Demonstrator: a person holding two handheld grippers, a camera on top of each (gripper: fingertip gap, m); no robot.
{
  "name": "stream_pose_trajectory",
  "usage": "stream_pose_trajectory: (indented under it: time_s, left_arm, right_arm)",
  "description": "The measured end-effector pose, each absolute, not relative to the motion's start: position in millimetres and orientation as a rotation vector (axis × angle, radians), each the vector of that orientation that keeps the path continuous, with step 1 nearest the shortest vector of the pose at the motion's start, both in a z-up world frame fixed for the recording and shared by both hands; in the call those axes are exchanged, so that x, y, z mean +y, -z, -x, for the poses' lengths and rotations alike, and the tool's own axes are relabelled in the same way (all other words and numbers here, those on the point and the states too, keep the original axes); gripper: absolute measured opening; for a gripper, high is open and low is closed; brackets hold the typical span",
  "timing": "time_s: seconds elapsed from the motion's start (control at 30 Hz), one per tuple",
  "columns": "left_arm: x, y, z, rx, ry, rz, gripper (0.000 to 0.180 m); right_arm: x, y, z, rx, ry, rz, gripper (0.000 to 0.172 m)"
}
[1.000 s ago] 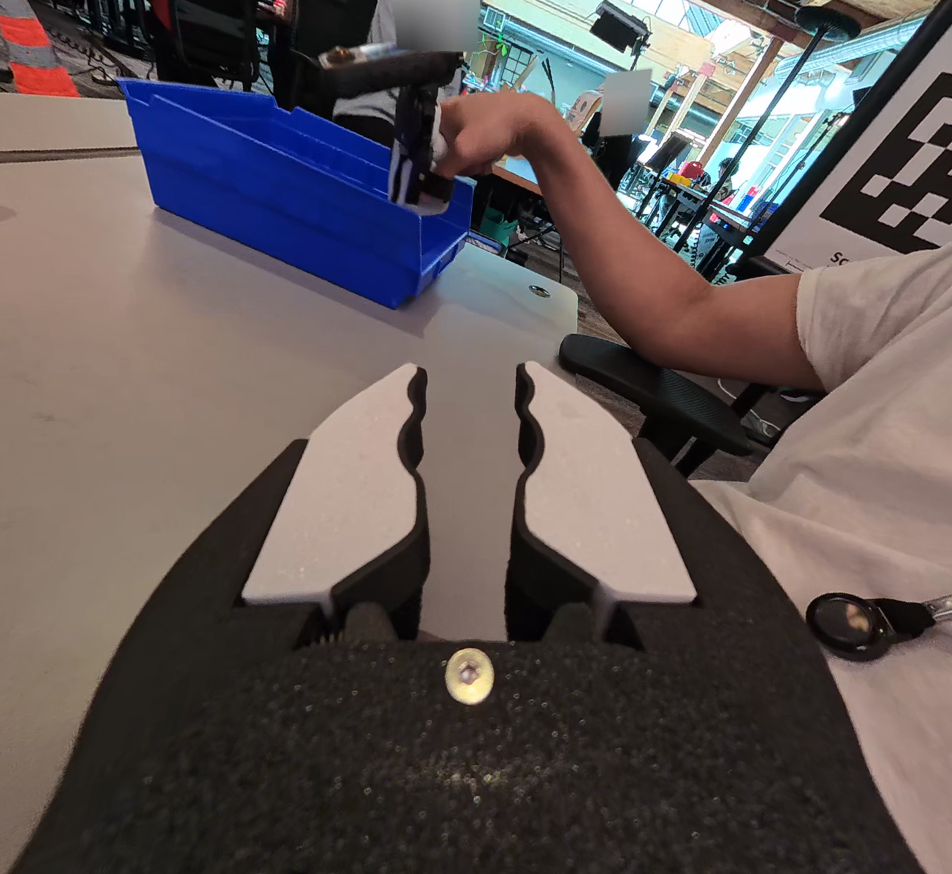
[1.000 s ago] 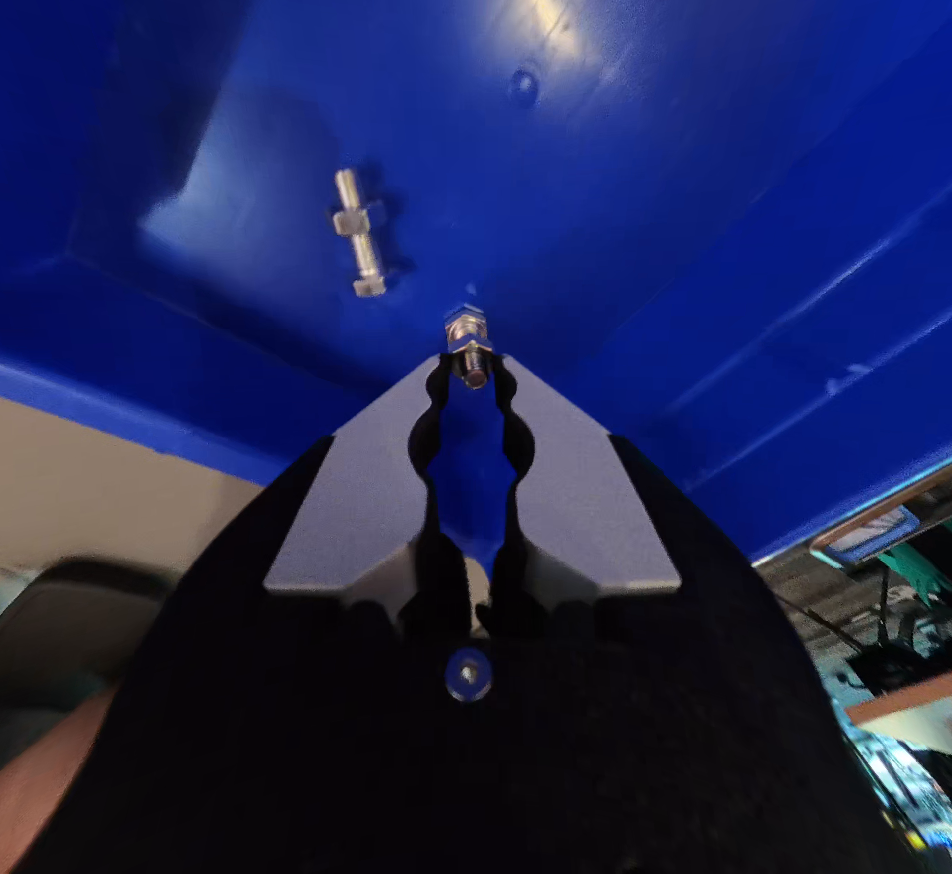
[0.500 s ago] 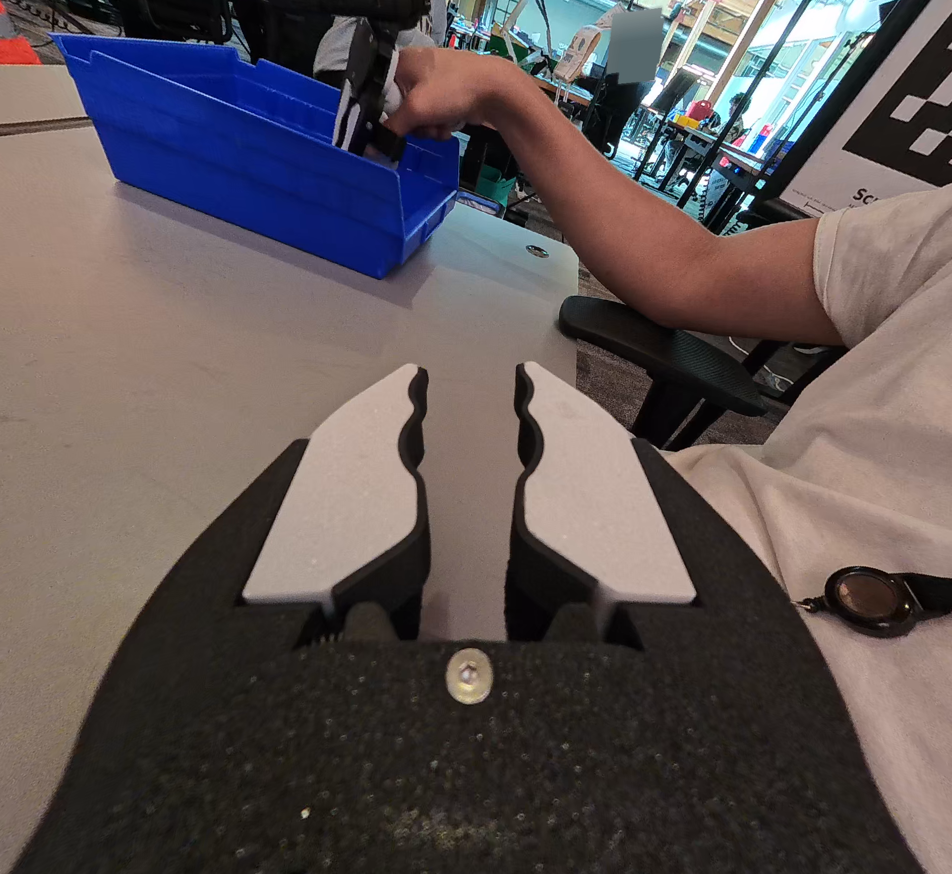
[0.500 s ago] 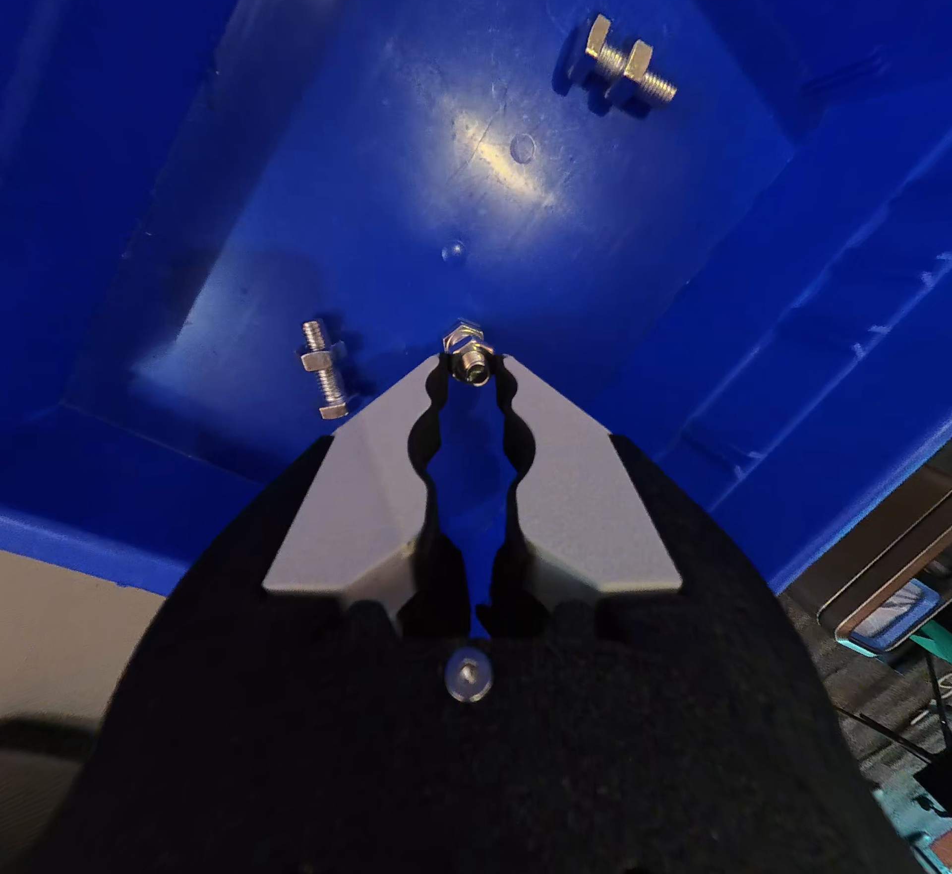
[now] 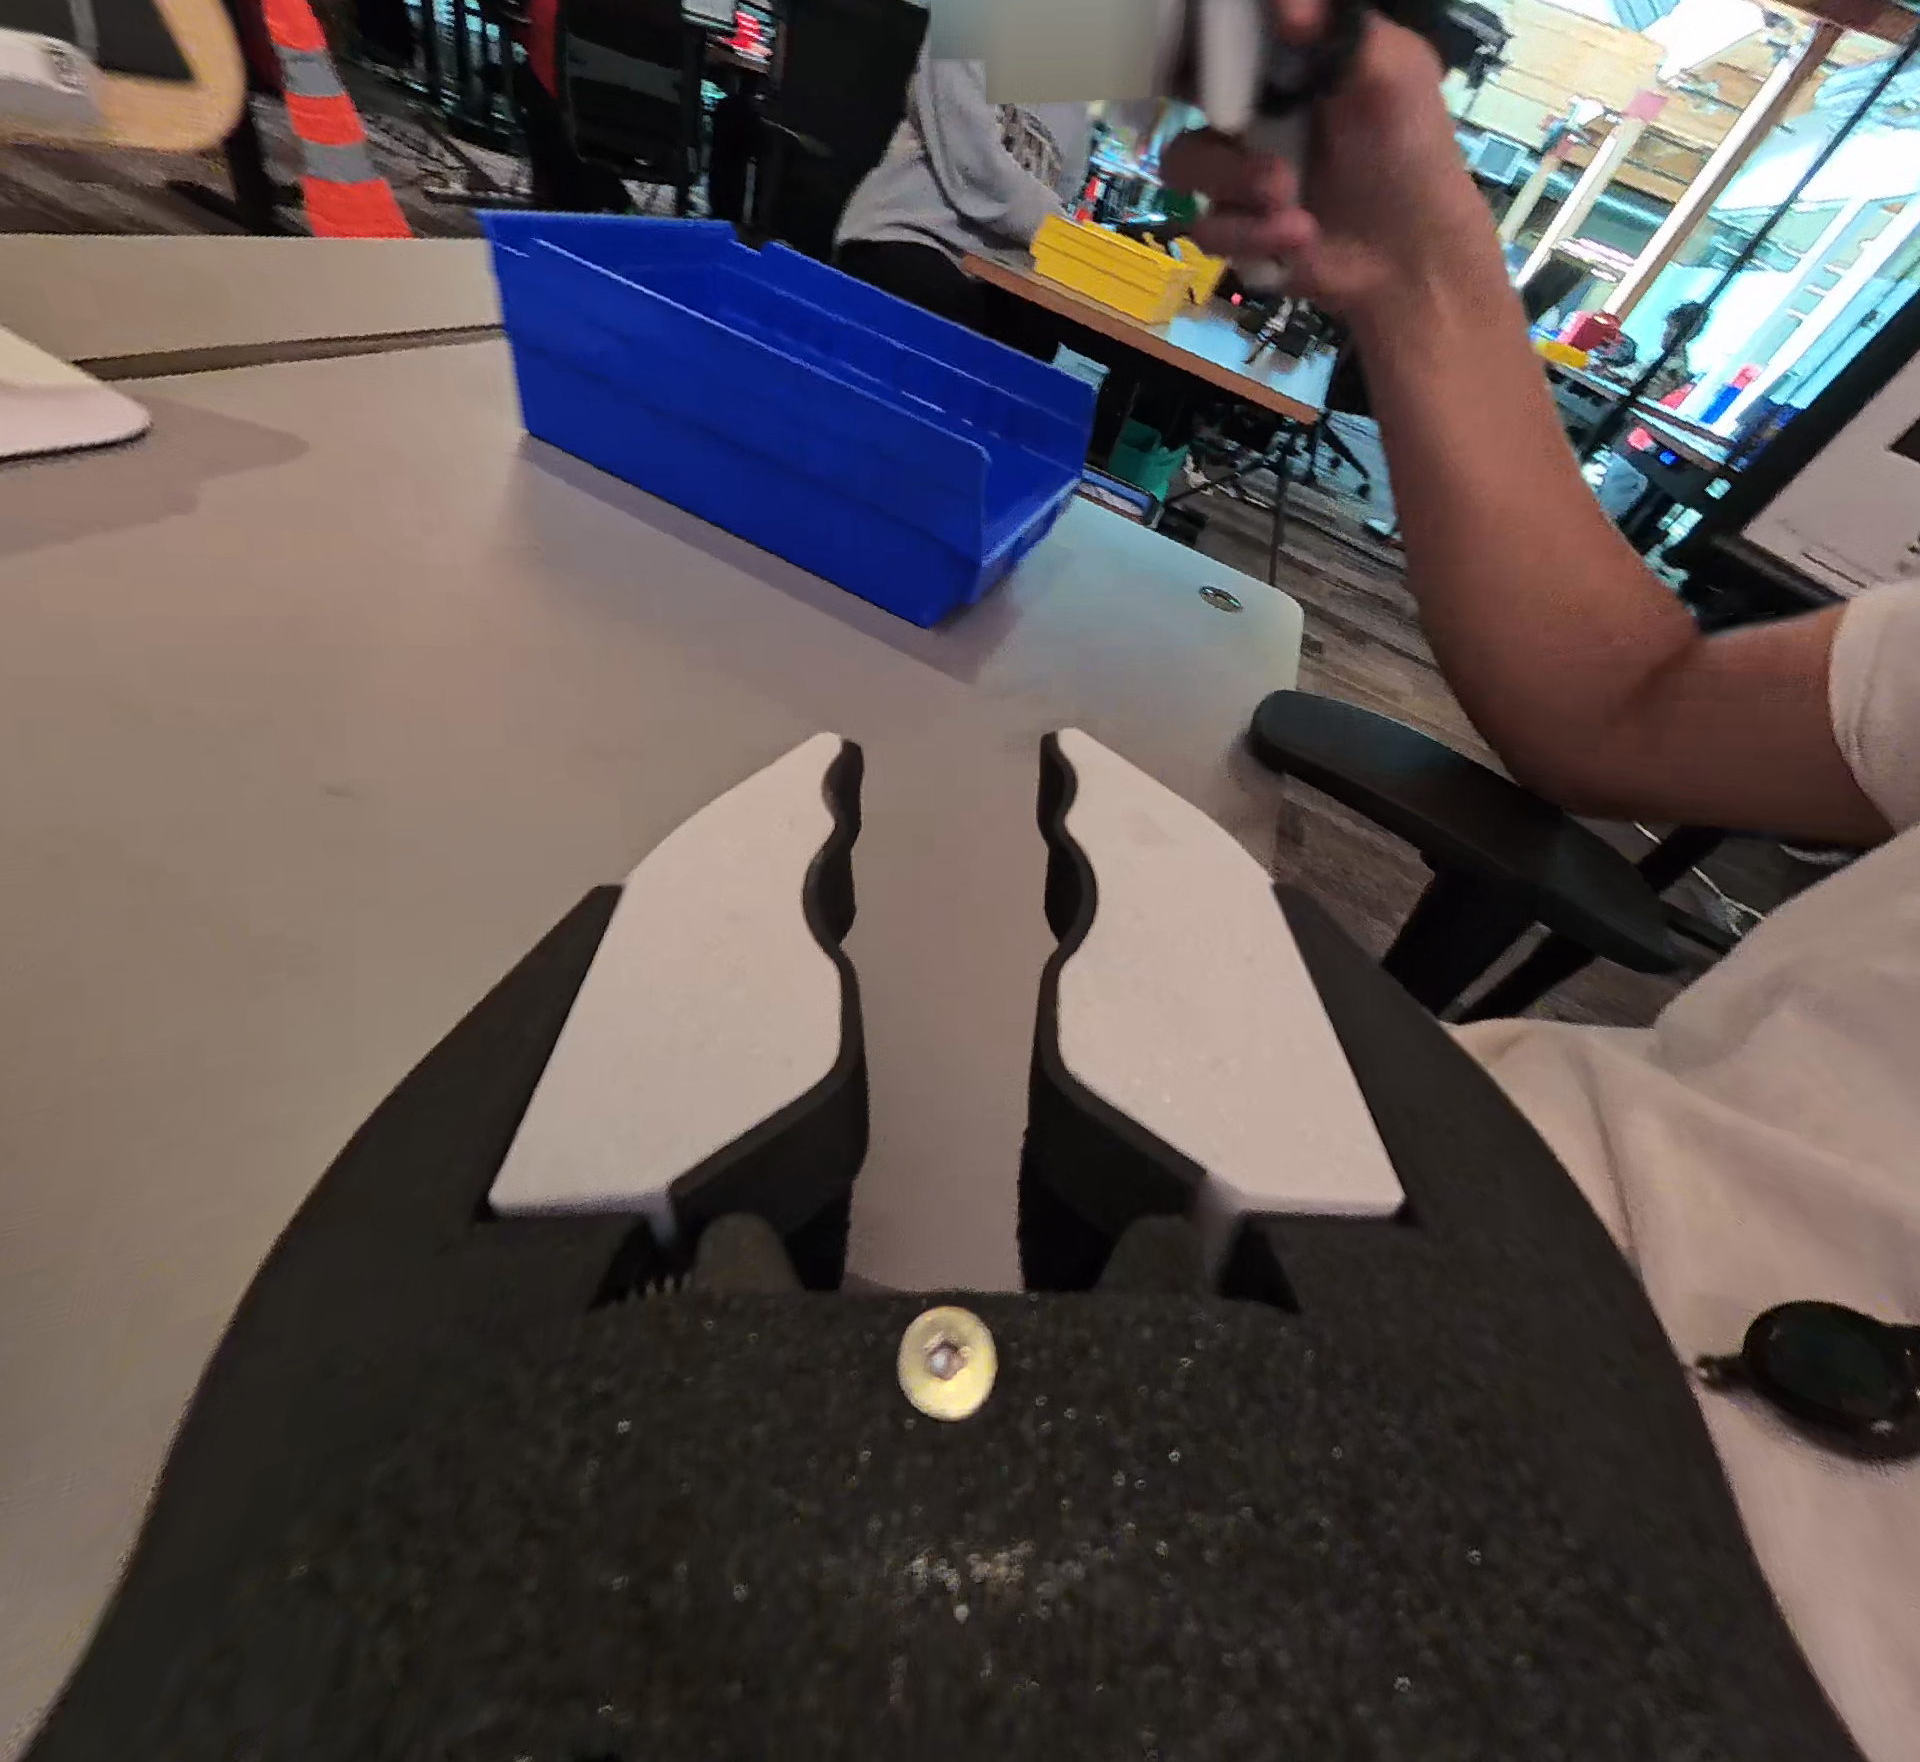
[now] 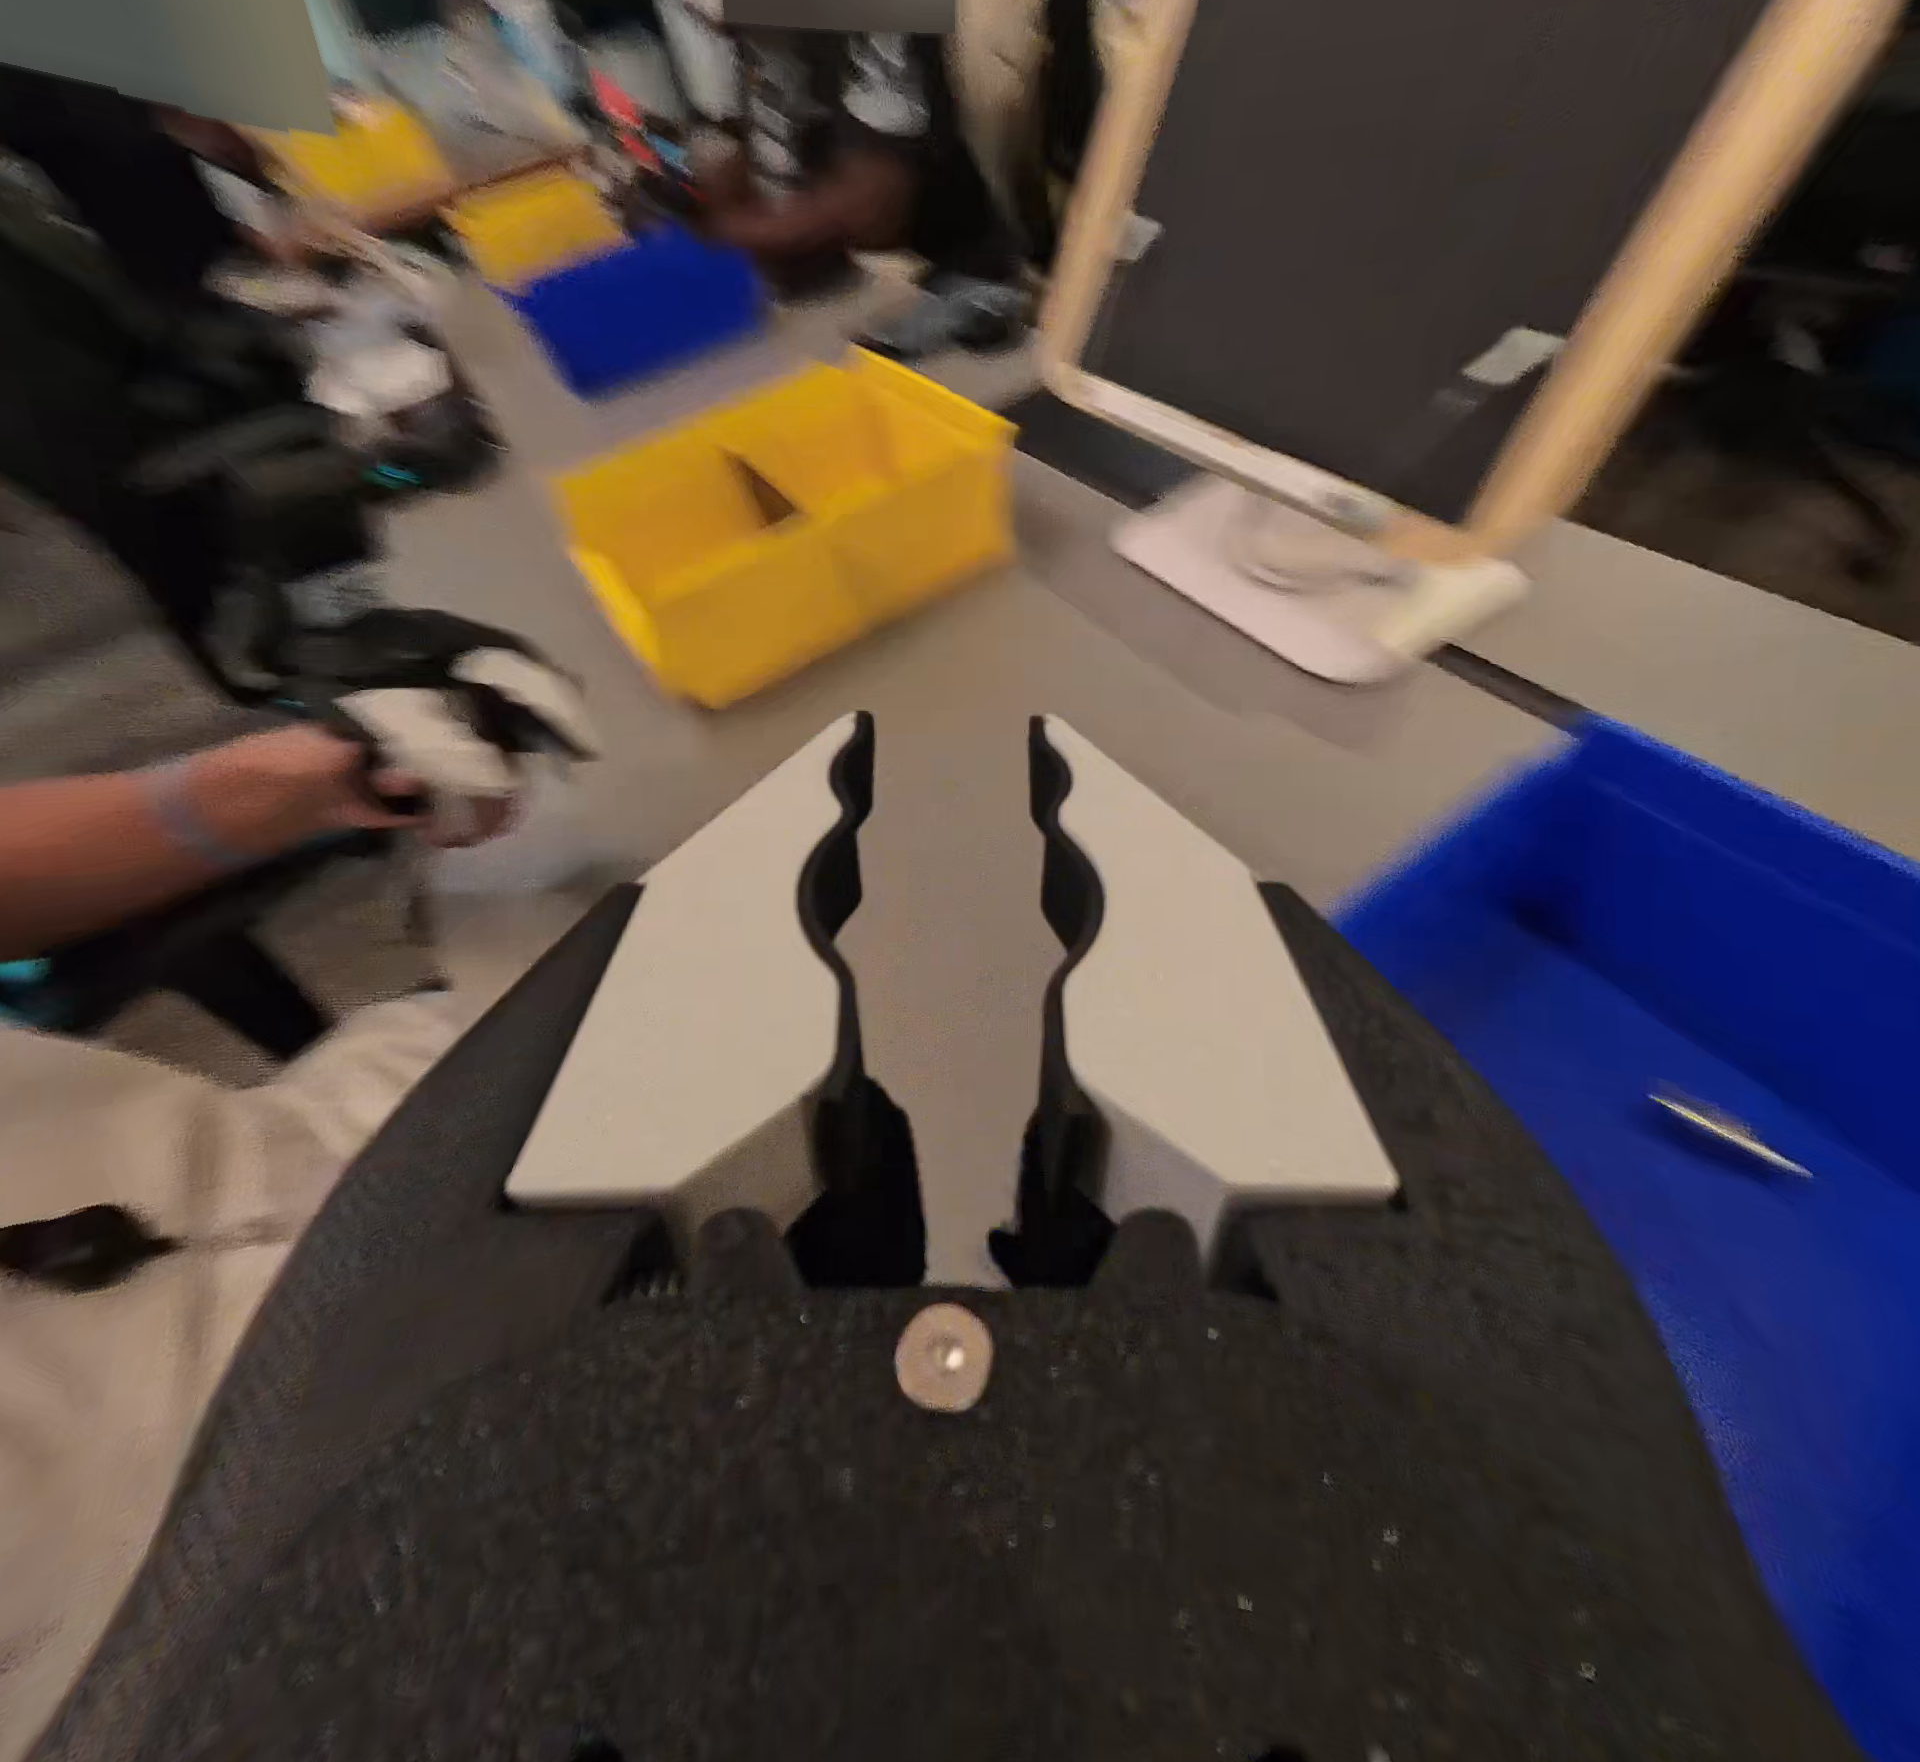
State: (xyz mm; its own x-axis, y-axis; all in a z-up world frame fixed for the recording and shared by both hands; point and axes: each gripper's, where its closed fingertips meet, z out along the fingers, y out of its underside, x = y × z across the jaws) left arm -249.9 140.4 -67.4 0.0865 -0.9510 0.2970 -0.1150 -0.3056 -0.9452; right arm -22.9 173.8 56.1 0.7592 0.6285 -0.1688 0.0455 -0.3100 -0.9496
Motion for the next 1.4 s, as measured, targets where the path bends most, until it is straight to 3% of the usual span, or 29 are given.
stream_pose_trajectory:
  time_s: [0.3,0.53,0.63,0.8,1.13,1.4]
  left_arm:
    - [199.2,30.6,343.7,0.877,1.131,1.626,0.034]
    - [317.2,89.1,444.4,0.881,0.441,2.149,0.034]
    - [357.8,129.4,467.0,0.769,0.245,2.409,0.034]
    - [379.1,172.4,478.6,0.442,0.273,2.69,0.032]
    - [390.5,188.4,488.6,0.28,0.115,2.73,0.031]
    - [392.0,186.6,482.1,0.287,0.136,2.688,0.016]
  right_arm:
    - [98.1,45.0,163.1,-0.568,-1.133,1.656,0.022]
    - [114.6,85.7,171.5,-0.694,-1.056,1.71,0.021]
    - [117.0,88.8,177.0,-0.655,-1.205,1.699,0.02]
    - [113.9,89.9,177.1,-0.655,-1.301,1.691,0.02]
    - [107.5,87.0,175.7,-0.652,-1.414,1.682,0.021]
    - [103.6,86.1,173.9,-0.658,-1.425,1.683,0.02]
